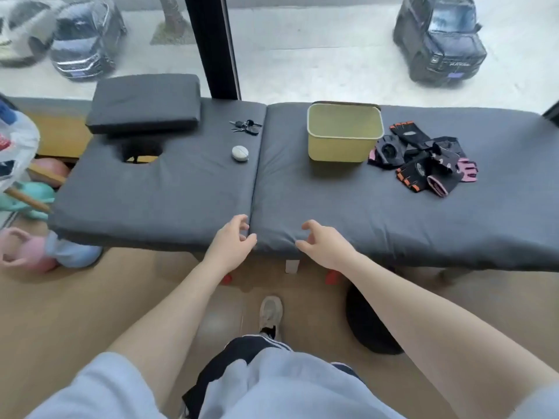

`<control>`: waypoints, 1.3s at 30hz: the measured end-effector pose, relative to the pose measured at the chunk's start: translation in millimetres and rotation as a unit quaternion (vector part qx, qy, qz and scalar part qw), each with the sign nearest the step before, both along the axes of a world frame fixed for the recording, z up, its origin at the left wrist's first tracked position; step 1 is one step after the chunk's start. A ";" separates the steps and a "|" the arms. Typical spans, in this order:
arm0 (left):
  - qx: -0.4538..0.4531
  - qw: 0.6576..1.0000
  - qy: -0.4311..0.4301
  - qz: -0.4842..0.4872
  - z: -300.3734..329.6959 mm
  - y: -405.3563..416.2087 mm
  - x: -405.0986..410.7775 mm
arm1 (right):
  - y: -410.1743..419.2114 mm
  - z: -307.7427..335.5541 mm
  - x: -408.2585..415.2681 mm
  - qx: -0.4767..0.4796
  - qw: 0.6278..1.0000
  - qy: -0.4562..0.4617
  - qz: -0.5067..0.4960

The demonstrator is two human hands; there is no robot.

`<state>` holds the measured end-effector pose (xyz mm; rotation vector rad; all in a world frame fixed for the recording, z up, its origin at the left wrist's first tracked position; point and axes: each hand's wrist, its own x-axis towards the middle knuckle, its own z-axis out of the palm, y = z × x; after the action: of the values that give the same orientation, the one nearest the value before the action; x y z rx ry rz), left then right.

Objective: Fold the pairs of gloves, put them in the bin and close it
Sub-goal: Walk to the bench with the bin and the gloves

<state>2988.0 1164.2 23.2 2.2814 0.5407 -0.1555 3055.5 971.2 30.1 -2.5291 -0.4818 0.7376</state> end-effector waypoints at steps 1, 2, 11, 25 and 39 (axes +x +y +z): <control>0.002 1.000 0.002 -0.023 2.8 5.8 23.4 | 4.1 0.7 16.9 -0.003 1.000 0.009 -0.014; 0.000 0.999 0.005 -0.045 6.0 9.7 46.2 | 7.1 1.1 33.3 -0.005 0.999 0.016 -0.028; -0.033 0.983 -0.005 -0.178 20.7 -7.7 208.7 | 0.8 3.2 150.4 0.023 0.986 0.016 -0.162; -0.052 0.967 0.012 -0.250 13.9 -143.9 368.6 | -136.1 -19.3 289.2 0.013 0.968 0.035 -0.246; -0.041 0.960 0.032 -0.274 -40.6 -285.5 502.9 | -282.1 -90.6 424.2 -0.048 0.941 -0.041 -0.334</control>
<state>3490.8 878.7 -17.3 2.2965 -0.0808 -0.5130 3479.7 689.1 -60.5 -2.5671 0.3947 0.3973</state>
